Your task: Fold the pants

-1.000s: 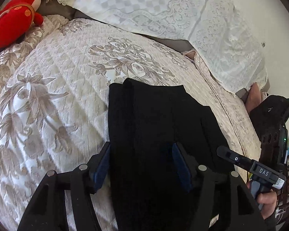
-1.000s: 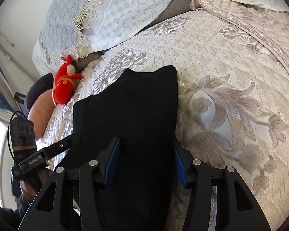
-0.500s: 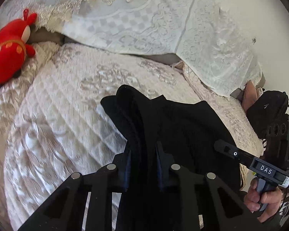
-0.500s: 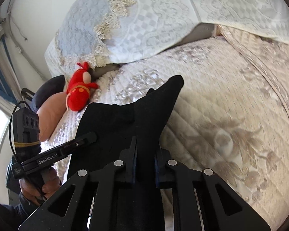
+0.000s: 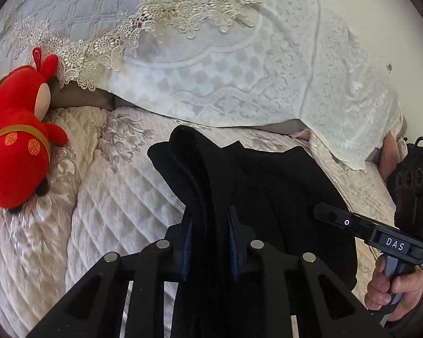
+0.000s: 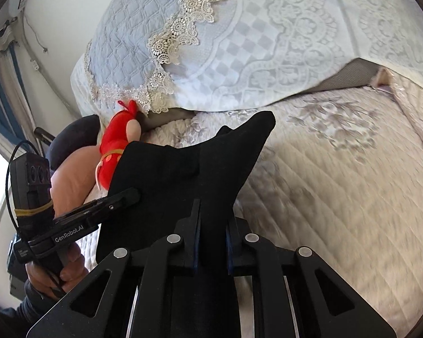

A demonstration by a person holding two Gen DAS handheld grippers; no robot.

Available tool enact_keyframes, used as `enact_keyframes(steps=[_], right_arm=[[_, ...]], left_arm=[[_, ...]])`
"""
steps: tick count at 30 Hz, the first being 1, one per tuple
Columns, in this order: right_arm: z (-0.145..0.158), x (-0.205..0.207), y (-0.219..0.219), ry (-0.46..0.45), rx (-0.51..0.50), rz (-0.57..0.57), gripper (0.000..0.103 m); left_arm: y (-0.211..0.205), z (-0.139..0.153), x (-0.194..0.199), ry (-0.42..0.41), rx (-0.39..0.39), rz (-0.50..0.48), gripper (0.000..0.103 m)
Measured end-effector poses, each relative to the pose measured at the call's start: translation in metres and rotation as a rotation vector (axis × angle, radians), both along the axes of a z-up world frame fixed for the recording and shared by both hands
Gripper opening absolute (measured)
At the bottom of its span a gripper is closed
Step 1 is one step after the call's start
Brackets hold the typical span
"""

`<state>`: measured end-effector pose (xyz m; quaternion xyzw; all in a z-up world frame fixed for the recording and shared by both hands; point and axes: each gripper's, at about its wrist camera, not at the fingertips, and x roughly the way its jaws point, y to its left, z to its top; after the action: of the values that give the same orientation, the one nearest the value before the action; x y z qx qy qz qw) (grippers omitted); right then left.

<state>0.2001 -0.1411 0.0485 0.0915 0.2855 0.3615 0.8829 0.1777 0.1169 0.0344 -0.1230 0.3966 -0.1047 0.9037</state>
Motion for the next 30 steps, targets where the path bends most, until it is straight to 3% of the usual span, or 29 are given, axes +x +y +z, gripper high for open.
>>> enact_keyframes(steps=[7,10,11,15,20,24,30], right_arm=[[-0.027,0.056,0.019,0.083,-0.032,-0.012,0.014],[-0.039,0.064,0.015,0.099,-0.064,-0.051,0.025],[-0.039,0.062,0.013,0.092,-0.070,-0.058,0.030],[-0.030,0.043,0.003,0.021,-0.110,-0.101,0.031],[-0.019,0.000,0.004,-0.071,-0.131,-0.099,0.031],[-0.027,-0.031,0.014,-0.116,-0.156,-0.064,0.031],[-0.064,-0.027,0.034,-0.096,-0.295,-0.063,0.030]], left_arm=[[0.022,-0.041,0.041,0.071,-0.002,0.018,0.025],[0.032,-0.053,0.041,0.086,-0.023,0.031,0.032],[0.035,-0.054,0.038,0.088,-0.031,0.034,0.036],[0.046,-0.050,0.025,0.086,-0.010,0.071,0.036],[0.054,-0.025,-0.003,0.027,0.008,0.130,0.035],[0.030,-0.010,-0.033,-0.027,0.017,0.075,0.035],[-0.002,-0.043,-0.042,0.032,0.082,0.013,0.035]])
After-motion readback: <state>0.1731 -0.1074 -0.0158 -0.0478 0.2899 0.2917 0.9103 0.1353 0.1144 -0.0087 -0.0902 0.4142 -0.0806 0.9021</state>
